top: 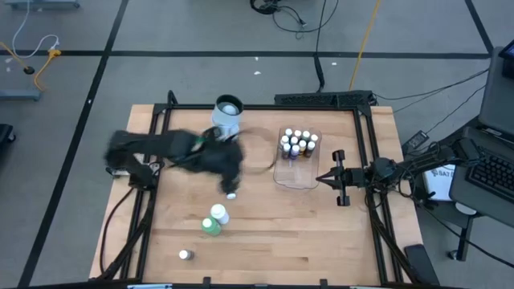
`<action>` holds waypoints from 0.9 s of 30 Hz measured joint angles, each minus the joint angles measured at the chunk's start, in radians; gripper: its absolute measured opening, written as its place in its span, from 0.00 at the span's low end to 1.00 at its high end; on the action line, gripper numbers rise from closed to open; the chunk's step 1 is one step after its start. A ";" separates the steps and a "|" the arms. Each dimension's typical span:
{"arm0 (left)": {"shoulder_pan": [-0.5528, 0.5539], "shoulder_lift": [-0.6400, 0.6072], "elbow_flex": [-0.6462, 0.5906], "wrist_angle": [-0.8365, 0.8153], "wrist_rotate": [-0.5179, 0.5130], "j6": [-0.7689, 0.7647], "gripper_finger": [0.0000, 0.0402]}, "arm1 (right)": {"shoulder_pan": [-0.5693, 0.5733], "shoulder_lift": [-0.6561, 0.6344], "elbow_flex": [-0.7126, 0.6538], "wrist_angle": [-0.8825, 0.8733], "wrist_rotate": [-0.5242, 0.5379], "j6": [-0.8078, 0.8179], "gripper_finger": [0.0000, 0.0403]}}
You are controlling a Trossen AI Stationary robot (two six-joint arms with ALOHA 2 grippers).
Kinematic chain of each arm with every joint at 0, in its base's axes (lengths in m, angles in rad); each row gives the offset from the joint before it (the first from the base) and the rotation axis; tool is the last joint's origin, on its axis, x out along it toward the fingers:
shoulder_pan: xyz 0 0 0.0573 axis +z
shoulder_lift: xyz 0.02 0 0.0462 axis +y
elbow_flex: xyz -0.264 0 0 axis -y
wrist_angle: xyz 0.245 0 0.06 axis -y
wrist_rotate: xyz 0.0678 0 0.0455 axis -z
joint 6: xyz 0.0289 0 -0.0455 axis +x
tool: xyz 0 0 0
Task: Pick & Place Paint Supplies
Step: Adjust the transparent bin
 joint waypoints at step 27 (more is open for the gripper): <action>-0.086 -1.232 -1.928 1.781 -0.164 0.393 0.02 | 0.103 0.144 0.282 -0.375 0.205 0.064 0.00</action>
